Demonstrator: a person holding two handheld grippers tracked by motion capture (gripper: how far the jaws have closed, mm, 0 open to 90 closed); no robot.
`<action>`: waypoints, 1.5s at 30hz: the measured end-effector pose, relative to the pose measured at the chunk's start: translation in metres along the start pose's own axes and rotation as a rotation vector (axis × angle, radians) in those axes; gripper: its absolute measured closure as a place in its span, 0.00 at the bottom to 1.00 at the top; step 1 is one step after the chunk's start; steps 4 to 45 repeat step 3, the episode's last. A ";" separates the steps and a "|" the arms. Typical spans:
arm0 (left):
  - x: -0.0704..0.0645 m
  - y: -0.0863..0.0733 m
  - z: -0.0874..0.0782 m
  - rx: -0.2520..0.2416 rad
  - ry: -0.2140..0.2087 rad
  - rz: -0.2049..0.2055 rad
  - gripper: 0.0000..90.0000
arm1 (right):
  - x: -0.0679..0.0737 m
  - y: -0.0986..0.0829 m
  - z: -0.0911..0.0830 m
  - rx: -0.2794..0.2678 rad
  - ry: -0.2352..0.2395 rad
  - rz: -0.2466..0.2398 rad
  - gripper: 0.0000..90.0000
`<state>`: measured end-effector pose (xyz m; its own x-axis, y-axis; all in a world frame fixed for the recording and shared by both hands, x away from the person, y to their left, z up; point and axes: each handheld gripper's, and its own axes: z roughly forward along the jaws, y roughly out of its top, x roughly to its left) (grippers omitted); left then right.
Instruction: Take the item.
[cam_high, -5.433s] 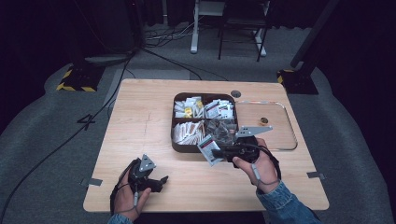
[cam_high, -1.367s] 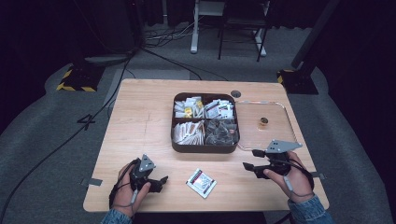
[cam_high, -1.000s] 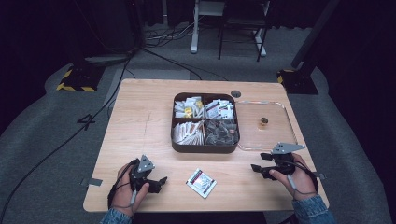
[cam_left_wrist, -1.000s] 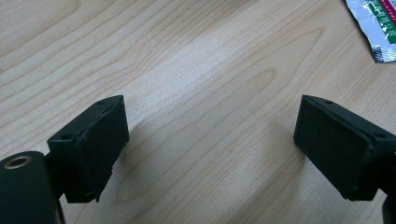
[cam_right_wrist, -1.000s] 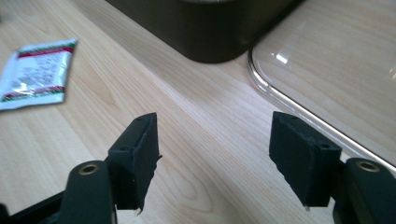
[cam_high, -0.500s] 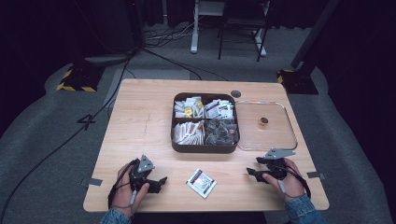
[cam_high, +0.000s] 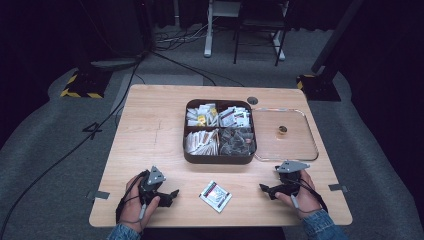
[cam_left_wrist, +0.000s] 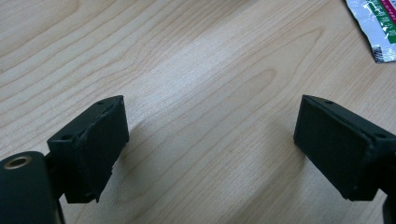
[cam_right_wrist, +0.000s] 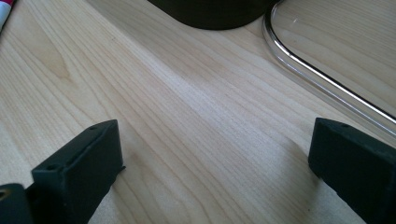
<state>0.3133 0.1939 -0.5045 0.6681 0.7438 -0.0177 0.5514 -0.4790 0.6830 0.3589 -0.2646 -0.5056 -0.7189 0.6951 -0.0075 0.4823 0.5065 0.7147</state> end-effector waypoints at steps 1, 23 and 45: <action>0.000 0.000 0.000 0.000 0.000 0.000 0.12 | 0.000 0.000 0.000 0.000 -0.001 0.000 0.03; 0.000 0.000 0.000 0.000 0.000 0.000 0.12 | 0.000 0.000 0.000 0.001 -0.001 0.001 0.03; 0.000 0.000 0.000 0.000 0.000 0.000 0.12 | 0.000 0.000 0.000 0.001 -0.001 0.001 0.03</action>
